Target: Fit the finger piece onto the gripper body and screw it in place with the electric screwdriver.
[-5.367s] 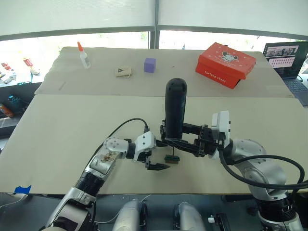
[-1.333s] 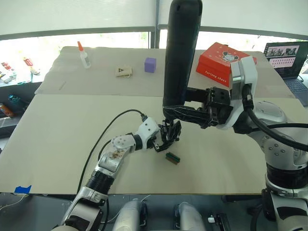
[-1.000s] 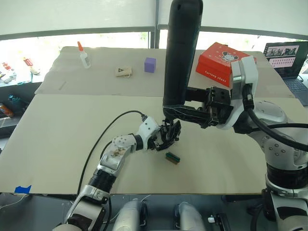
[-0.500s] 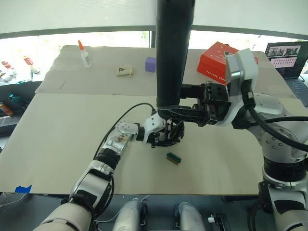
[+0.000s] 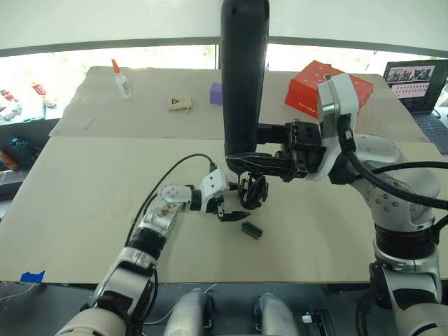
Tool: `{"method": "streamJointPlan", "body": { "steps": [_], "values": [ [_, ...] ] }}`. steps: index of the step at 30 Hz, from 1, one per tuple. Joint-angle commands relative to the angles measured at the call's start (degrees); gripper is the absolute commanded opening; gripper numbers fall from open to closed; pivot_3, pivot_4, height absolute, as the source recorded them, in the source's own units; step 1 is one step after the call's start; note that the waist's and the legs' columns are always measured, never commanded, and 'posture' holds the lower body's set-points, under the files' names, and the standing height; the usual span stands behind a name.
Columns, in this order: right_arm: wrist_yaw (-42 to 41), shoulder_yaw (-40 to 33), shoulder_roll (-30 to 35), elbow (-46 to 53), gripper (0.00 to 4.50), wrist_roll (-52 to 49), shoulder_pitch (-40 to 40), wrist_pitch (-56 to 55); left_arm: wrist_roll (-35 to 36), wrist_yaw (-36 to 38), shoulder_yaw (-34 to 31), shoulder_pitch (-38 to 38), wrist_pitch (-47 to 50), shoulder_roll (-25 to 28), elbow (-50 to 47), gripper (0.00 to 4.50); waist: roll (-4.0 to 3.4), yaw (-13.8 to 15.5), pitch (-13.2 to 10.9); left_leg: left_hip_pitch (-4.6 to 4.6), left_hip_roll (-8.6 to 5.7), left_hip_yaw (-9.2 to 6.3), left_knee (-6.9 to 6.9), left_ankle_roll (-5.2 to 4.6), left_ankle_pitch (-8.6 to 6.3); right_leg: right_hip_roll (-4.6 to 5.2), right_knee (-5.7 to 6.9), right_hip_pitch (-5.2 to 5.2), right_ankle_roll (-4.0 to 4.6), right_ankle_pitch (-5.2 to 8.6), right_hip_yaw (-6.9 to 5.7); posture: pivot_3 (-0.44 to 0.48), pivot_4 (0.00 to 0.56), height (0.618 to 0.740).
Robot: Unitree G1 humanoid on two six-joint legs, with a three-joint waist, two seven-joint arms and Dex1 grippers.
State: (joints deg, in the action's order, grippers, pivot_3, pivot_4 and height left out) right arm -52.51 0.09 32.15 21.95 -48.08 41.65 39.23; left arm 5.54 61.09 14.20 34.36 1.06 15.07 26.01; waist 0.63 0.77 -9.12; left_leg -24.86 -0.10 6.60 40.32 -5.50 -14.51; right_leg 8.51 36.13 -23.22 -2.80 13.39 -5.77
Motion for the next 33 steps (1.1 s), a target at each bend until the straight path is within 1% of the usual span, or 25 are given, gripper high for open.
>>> {"method": "streamJointPlan", "body": {
  "steps": [1, 6, 12, 17, 20, 22, 23, 33],
  "values": [
    [-0.3, -1.7, -0.2, 1.0, 1.92, -0.6, 1.7, -1.6, -0.5, -3.9, 0.0, -1.7, 2.6, -0.6, -6.6, 4.5, 0.0, 0.0, 0.0, 0.0, 0.0, 0.0, 0.01, 0.0, 0.0, 0.0, 0.0, 0.01, -0.01, 0.0, 0.0, 0.0, 0.15, 0.74],
    [0.8, -1.5, -0.5, 0.5, 1.92, -0.4, 2.3, -0.7, -1.0, -10.1, -0.2, -3.0, 5.5, -3.4, -8.1, 4.5, 0.0, 0.0, 0.0, 0.0, 0.0, 0.0, 0.0, 0.0, 0.0, 0.0, 0.0, 0.01, -0.01, -0.01, 0.0, 0.0, 0.15, 0.74],
    [1.5, -1.1, -0.6, -0.1, 1.92, 0.3, 2.3, -0.8, -1.1, -11.5, 0.6, -3.4, 6.0, -4.3, -8.0, 4.5, 0.0, -0.1, 0.0, 0.01, 0.0, 0.01, 0.0, 0.01, 0.0, 0.0, 0.0, 0.01, -0.01, -0.01, 0.0, 0.0, 0.15, 0.74],
    [0.7, -1.0, -0.4, -0.4, 1.92, 1.7, 1.6, -1.8, -0.5, -10.8, 0.8, -3.5, 5.6, -4.4, -7.7, 4.5, 0.0, 0.0, 0.0, 0.01, 0.0, 0.01, 0.0, 0.01, 0.0, 0.0, -0.01, 0.01, -0.01, -0.01, -0.01, 0.0, 0.15, 0.74],
    [-0.3, -1.5, 0.4, -0.9, 1.92, 3.1, 0.7, -2.9, -0.2, -9.4, 1.1, -3.9, 4.5, -3.8, -8.0, 3.65, 0.0, 0.0, 0.0, 0.01, 0.0, 0.01, 0.0, 0.0, 0.0, 0.0, -0.01, 0.01, -0.01, -0.01, -0.01, 0.0, 0.15, 0.74],
    [-0.6, -1.9, 0.7, -0.9, 1.92, 3.4, 0.2, -3.1, -0.2, -9.2, 0.9, -3.8, 4.4, -3.7, -7.7, 2.66, 0.0, 0.0, 0.0, 0.0, -0.01, 0.01, 0.0, 0.0, 0.0, 0.0, -0.02, 0.02, -0.01, -0.01, -0.01, 0.0, 0.15, 0.74],
    [-0.7, -2.1, 0.8, -0.8, 1.92, 3.4, 0.0, -3.1, -0.2, -9.1, 0.8, -3.7, 4.4, -3.7, -7.5, 2.27, 0.0, 0.0, 0.0, 0.01, -0.01, 0.01, 0.0, 0.0, 0.0, 0.0, -0.01, 0.02, -0.01, -0.01, -0.01, 0.0, 0.15, 0.74],
    [-2.1, -1.9, 1.3, -0.3, 1.92, 5.7, -2.2, -5.9, -0.6, -8.8, 0.5, -1.5, 3.0, -4.1, -4.1, 2.26, 0.0, 0.1, 0.0, 0.01, 0.0, 0.01, 0.01, 0.0, 0.0, 0.0, -0.02, 0.02, -0.01, -0.01, 0.0, 0.0, 0.15, 0.74]
  ]
}}
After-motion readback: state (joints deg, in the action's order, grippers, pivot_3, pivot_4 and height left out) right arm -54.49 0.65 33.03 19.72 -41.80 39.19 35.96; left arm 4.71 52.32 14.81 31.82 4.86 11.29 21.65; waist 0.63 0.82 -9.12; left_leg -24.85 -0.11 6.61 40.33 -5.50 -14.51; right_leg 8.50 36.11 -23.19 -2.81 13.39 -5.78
